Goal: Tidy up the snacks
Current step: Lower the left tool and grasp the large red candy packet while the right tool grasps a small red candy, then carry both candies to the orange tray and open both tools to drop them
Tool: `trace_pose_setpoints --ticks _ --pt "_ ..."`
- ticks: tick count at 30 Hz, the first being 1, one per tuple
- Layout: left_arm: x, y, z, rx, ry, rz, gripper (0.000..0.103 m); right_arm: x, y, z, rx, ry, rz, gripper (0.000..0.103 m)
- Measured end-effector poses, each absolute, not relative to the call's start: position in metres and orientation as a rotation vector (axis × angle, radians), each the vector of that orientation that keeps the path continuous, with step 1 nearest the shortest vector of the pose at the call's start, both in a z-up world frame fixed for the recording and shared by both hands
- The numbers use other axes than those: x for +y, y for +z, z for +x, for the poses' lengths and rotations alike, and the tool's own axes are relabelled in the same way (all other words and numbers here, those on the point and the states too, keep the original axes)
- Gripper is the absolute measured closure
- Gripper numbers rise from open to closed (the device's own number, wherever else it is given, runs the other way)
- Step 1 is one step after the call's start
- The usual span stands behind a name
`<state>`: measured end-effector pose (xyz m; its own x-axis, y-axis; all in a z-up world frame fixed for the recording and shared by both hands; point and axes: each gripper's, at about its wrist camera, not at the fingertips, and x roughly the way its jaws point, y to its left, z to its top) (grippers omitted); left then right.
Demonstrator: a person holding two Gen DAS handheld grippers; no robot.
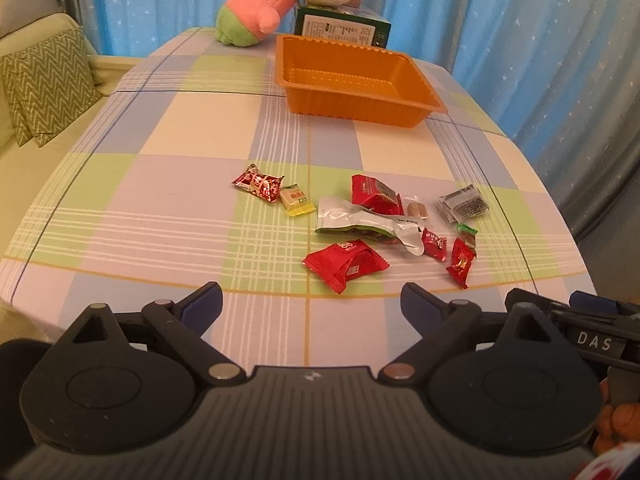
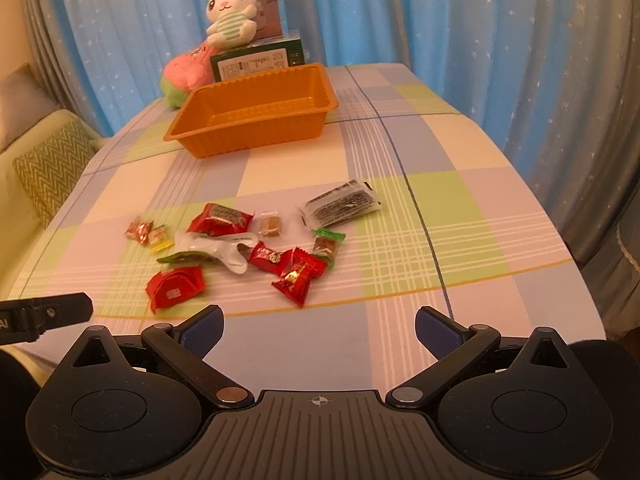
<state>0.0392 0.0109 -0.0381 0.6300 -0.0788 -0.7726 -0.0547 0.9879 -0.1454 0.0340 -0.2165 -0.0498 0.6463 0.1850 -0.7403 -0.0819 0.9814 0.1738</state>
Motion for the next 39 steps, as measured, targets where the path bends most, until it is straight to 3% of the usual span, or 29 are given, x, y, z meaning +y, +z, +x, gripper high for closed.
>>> trace_pose_setpoints --ticks 7,11,17,25,33,36,39 --pt "0.006 -0.063 0.083 0.955 -0.137 -0.074 0.018 -0.218 -0.07 0.056 0.86 0.144 0.152 0.002" --pt "0.001 -0.076 0.107 0.983 -0.22 0.004 0.025 -0.218 -0.08 0.071 0.874 0.142 0.173 0.015" --pt "-0.008 -0.093 0.131 1.015 -0.325 0.117 0.049 -0.219 -0.089 0.085 0.871 0.147 0.207 0.023" --pt "-0.014 -0.101 0.136 1.037 -0.38 0.162 0.077 -0.217 -0.098 0.096 0.883 0.162 0.243 0.04" --pt "-0.019 -0.103 0.125 1.015 -0.318 0.142 0.079 -0.204 -0.107 0.104 0.899 0.173 0.218 0.058" --pt "-0.02 -0.103 0.123 1.009 -0.299 0.127 0.079 -0.201 -0.109 0.102 0.9 0.175 0.189 0.079" --pt "-0.02 -0.103 0.119 1.002 -0.288 0.114 0.08 -0.201 -0.107 0.098 0.895 0.183 0.173 0.081"
